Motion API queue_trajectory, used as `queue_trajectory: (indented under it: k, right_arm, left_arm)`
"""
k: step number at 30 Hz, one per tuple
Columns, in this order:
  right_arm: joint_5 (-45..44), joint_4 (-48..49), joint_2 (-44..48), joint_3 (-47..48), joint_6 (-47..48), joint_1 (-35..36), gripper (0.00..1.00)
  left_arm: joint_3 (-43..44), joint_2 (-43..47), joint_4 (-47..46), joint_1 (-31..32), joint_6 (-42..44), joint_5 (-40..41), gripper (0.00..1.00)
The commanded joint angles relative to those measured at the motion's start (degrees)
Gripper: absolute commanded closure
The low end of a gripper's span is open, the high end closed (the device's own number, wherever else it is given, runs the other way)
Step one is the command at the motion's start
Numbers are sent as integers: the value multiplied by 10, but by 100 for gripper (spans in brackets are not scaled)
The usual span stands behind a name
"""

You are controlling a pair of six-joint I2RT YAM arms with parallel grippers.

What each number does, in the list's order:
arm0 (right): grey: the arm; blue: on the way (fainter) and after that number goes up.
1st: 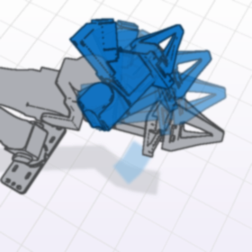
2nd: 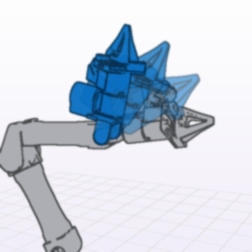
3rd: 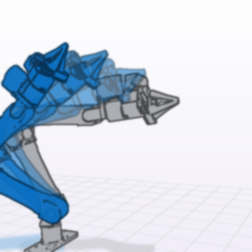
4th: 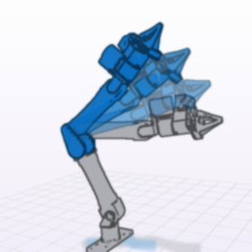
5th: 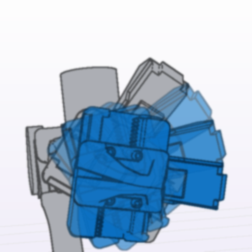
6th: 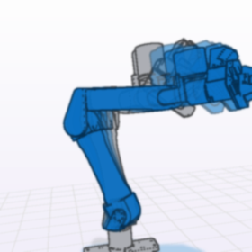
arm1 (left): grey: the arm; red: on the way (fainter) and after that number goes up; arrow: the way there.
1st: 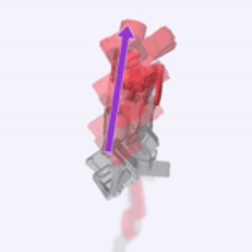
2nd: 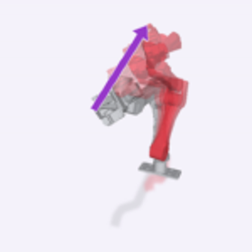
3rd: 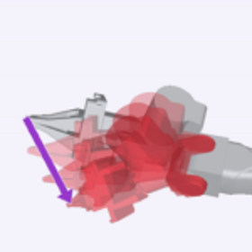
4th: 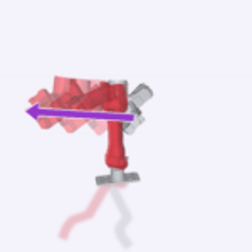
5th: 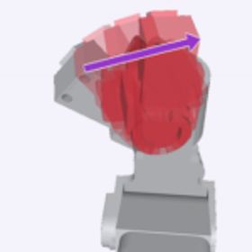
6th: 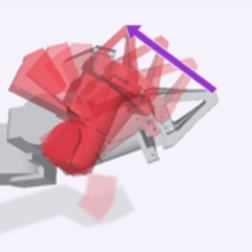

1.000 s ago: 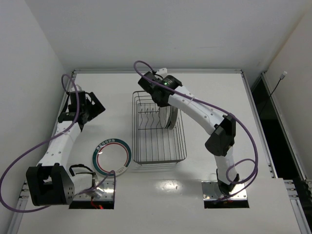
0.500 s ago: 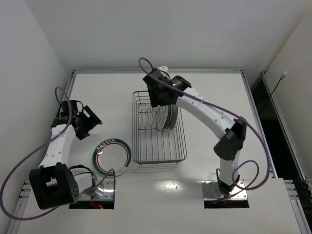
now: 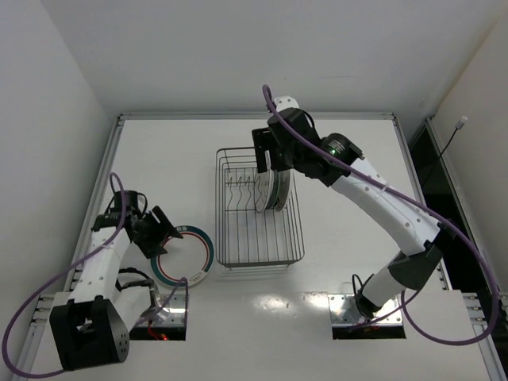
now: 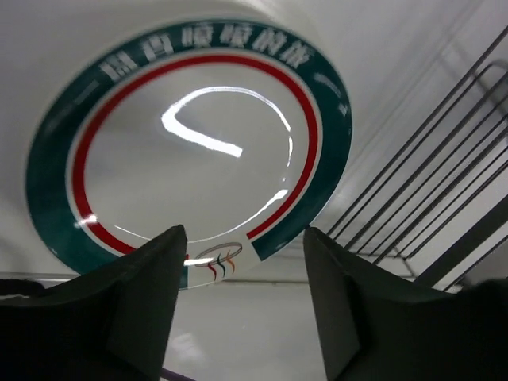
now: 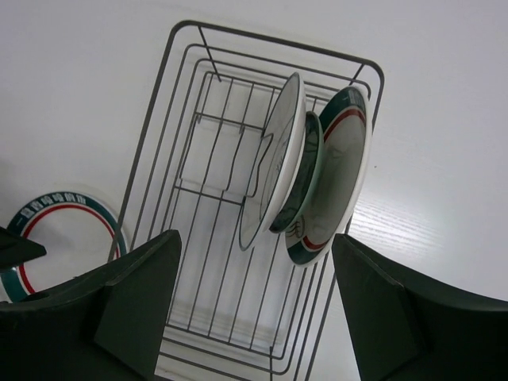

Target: Load the plates into the dish rack

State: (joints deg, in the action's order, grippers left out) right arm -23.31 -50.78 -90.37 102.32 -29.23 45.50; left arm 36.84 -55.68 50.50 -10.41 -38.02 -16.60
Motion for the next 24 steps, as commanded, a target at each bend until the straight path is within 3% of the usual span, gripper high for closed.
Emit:
queue_trajectory:
  k: [1,2,3,5,6,11,19,24]
  right_arm:
    - [25,40,19,-21,16,-3,26]
    - [25,40,19,-21,16,-3,26]
    - [25,40,19,-21,16,-8,26]
    - [25,40,25,-27,22,-8,26]
    - [25,40,25,-27,22,-8,26]
    - [25,53,55,-50,22,-14,26]
    - [30,53,72,-56,32,-24,26]
    - [30,53,85,-67,32,-30,26]
  left_arm:
    - [-47,16,-39,36,-56,-32,45]
    - [-71,16,-75,54,-81,-37,52]
    - [-82,16,-94,64,-94,-37,68]
    - [-96,1,-124,99,-117,-19,86]
    - [-96,-12,-143,114,-136,4,100]
    - [-36,-136,-161,200,-146,103,100]
    - [66,-349,-182,211,-146,128,100]
    - [174,-421,-171,211,-146,183,100]
